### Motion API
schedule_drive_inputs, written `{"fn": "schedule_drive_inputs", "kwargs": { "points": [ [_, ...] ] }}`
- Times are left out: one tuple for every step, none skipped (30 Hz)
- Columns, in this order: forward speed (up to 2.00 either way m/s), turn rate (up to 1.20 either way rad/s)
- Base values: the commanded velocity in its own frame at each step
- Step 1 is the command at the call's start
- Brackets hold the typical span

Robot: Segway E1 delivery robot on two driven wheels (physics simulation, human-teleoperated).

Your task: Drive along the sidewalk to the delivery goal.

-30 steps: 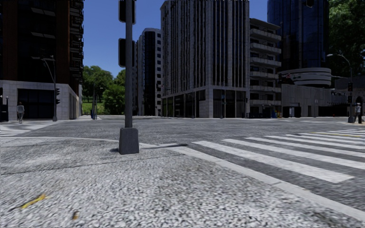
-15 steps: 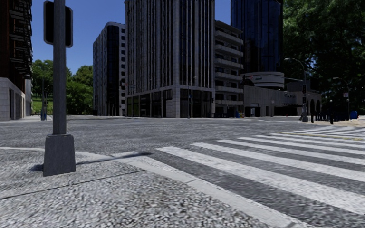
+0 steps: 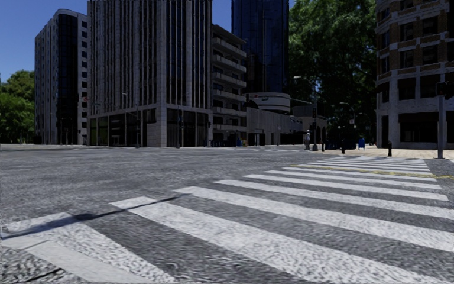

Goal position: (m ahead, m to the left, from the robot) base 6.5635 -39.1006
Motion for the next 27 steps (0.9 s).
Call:
{"fn": "schedule_drive_inputs", "kwargs": {
  "points": [
    [1.94,-0.65],
    [1.91,-0.65],
    [1.78,-0.65],
    [1.78,-0.65],
    [1.68,-0.63],
    [1.64,-0.61],
    [1.61,-0.61],
    [1.61,-0.61],
    [1.52,-0.59],
    [1.52,-0.59],
    [1.50,-0.59],
    [1.47,-0.59],
    [1.47,-0.59],
    [1.46,-0.59],
    [1.45,-0.59],
    [1.44,-0.59],
    [1.44,-0.59],
    [1.44,-0.59],
    [1.44,-0.59],
    [1.44,-0.59],
    [1.44,-0.59],
    [1.44,-0.59],
    [1.42,-0.59],
    [1.40,-0.59],
    [1.40,-0.59],
    [1.37,-0.59],
    [1.35,-0.59]
  ]
}}
